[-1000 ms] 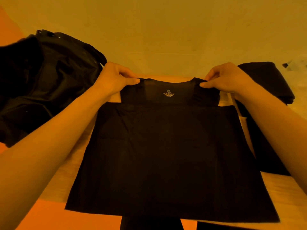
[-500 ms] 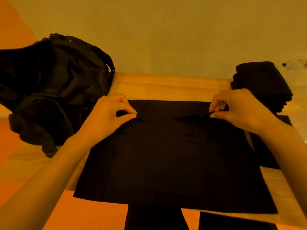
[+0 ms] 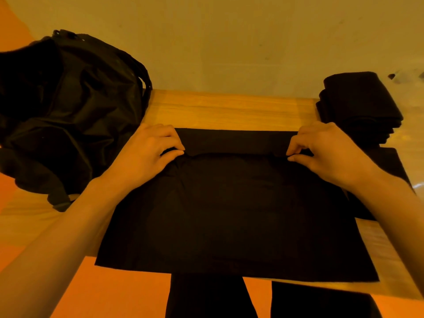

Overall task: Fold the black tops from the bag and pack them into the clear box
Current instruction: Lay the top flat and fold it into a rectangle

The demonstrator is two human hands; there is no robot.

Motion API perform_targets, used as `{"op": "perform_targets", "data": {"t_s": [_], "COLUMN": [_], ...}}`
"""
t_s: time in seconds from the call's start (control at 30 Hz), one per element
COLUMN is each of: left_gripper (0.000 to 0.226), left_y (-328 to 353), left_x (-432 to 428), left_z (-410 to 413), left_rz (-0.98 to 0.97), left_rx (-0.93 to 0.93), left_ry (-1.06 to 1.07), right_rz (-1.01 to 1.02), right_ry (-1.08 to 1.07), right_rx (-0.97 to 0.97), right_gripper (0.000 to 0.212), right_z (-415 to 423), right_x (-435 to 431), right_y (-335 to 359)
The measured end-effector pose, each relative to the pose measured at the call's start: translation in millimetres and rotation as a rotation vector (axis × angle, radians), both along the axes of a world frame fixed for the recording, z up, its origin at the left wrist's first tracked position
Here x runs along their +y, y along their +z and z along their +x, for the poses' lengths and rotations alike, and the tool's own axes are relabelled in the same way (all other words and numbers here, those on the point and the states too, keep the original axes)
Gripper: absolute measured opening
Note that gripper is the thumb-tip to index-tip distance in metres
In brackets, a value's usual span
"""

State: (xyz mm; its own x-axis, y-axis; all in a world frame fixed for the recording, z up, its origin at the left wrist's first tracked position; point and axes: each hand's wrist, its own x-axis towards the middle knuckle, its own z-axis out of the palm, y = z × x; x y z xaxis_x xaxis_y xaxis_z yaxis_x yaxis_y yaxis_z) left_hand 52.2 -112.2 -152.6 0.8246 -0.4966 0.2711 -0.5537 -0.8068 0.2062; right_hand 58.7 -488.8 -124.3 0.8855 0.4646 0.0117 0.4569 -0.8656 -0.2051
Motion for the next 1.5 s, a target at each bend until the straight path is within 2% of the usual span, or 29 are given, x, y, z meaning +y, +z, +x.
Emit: {"op": "perform_targets", "data": {"t_s": [0.27, 0.37, 0.43, 0.47, 0.53, 0.6, 0.67, 0.77, 0.9, 1.0, 1.1, 1.3, 1.4, 1.5], "left_gripper": [0.018, 0.019, 0.023, 0.033, 0.059, 0.074, 0.077, 0.079, 0.079, 0.081, 0.088, 0.092, 0.087, 0.088], "left_y": [1, 12, 21, 23, 15, -2, -20, -33, -33, -32, -32, -26, -13, -15], "left_x": [5, -9, -35, -49, -73, -80, -75, -70, -70, -70, -69, -71, -68, -60], "left_z": [-2, -7, -5, -1, 10, 18, 18, 14, 13, 12, 11, 8, -16, -49], "left_rz": [0.0, -0.212, -0.36, -0.34, -0.113, 0.203, 0.323, 0.305, 0.306, 0.291, 0.315, 0.299, 0.241, 0.285], "left_rx": [0.105, 0.095, 0.104, 0.131, 0.258, 0.367, 0.385, 0.278, 0.245, 0.213, 0.224, 0.231, 0.132, 0.188], "left_ry": [-0.025, 0.039, 0.137, 0.182, 0.245, 0.312, 0.372, 0.389, 0.395, 0.413, 0.443, 0.455, 0.46, 0.509], "right_rz": [-0.09, 0.062, 0.087, 0.024, -0.107, -0.168, -0.155, -0.156, -0.169, -0.161, -0.187, -0.153, -0.119, -0.126], "right_ry": [0.011, -0.104, -0.2, -0.222, -0.238, -0.274, -0.324, -0.337, -0.326, -0.397, -0.477, -0.475, -0.432, -0.427], "right_rx": [0.057, -0.004, -0.083, -0.075, 0.055, 0.142, 0.125, 0.063, 0.063, -0.002, 0.061, 0.065, -0.022, 0.014], "right_gripper": [0.016, 0.018, 0.033, 0.045, 0.065, 0.074, 0.075, 0.074, 0.075, 0.077, 0.077, 0.075, 0.077, 0.079], "right_z": [-5, -9, -3, 2, 10, 11, 7, 2, 2, -6, -17, -21, -40, -63], "right_x": [1, 7, 28, 42, 69, 80, 75, 68, 71, 62, 48, 45, 40, 39], "right_y": [1, 11, 9, 4, -14, -34, -47, -55, -53, -47, -50, -52, -42, -39]}}
